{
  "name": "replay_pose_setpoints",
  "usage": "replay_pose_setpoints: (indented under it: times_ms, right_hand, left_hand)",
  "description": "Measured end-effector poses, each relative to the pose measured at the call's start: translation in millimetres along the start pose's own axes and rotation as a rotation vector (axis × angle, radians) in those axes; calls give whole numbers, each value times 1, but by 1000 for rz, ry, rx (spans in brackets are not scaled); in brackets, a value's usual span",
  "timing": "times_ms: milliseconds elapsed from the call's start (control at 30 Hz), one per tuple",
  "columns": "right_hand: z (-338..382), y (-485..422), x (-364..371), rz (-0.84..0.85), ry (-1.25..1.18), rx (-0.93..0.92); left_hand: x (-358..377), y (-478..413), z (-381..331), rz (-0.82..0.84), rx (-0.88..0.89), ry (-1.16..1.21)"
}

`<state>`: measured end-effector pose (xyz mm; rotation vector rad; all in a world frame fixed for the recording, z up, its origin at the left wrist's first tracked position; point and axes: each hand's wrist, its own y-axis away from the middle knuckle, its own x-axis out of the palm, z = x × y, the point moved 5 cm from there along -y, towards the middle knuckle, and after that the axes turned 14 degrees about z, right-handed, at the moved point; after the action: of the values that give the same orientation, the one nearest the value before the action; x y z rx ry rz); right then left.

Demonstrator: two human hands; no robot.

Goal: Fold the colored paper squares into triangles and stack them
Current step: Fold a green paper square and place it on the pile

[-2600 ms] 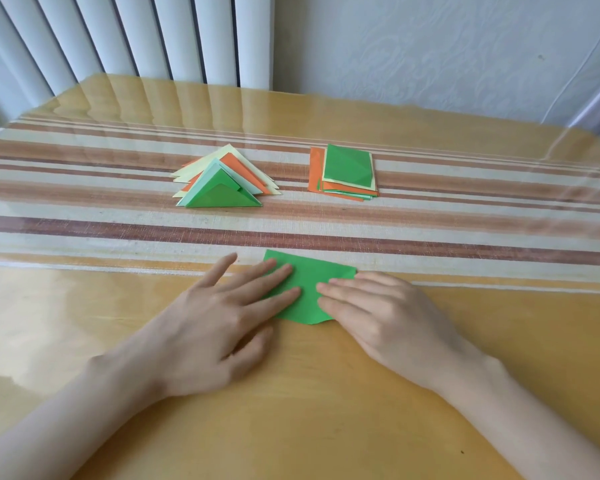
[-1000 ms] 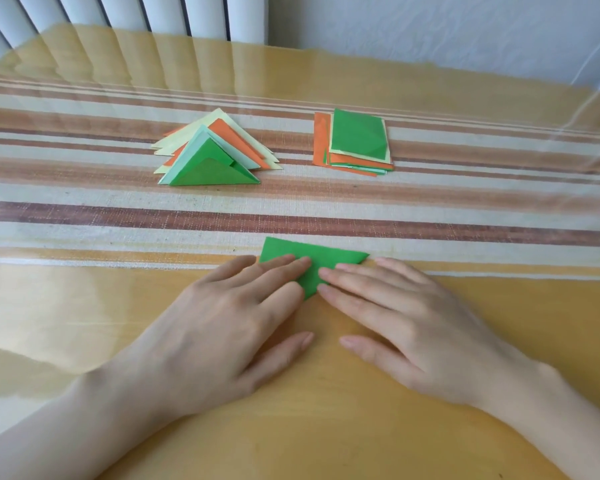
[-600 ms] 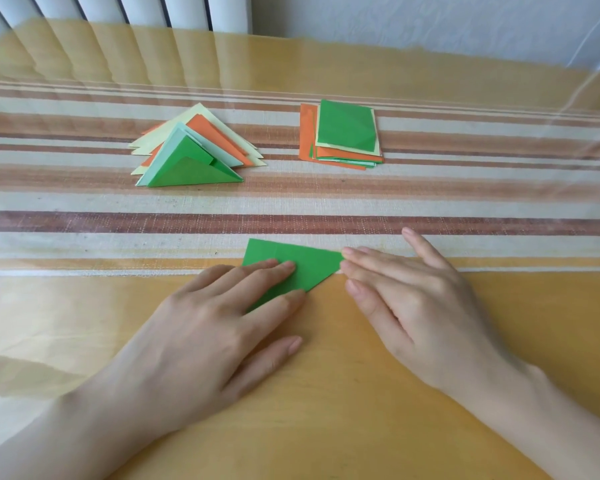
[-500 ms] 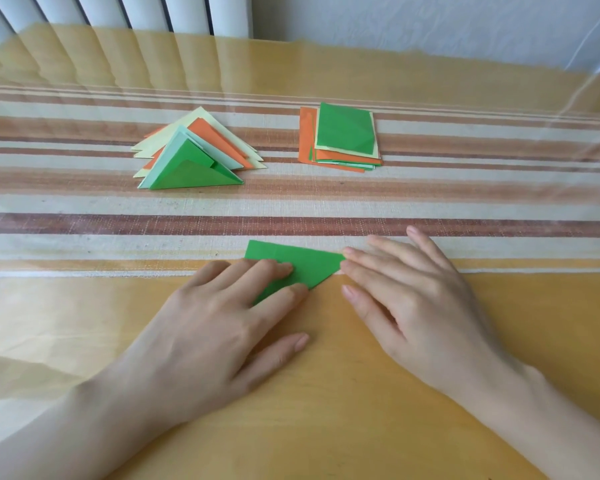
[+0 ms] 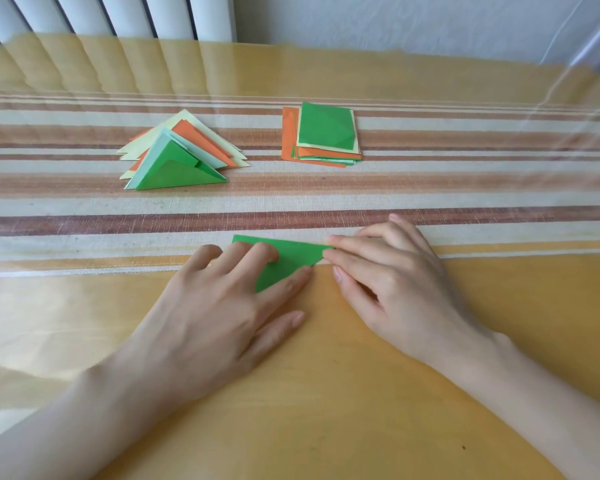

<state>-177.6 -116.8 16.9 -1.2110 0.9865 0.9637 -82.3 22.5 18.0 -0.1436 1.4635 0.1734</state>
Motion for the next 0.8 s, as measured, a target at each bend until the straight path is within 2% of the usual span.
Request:
replay_pose_setpoints:
  times_ms: [167, 467, 667, 733, 800]
  right_hand:
    - [0, 1, 0, -13, 21, -4]
    - [3, 1, -3, -8, -6, -40]
    - [2, 0, -3, 25, -51, -38]
    - [3, 0, -3, 34, -69, -32]
    - [4, -1, -3, 43, -83, -24]
  left_hand:
    - [3, 18, 4, 12, -26, 110]
    - [2, 50, 8, 22, -58, 159]
    - [-2, 62, 5, -64, -97, 204]
    - [-5, 64, 7, -135, -189, 269]
    - [-7, 65, 16, -201, -369, 394]
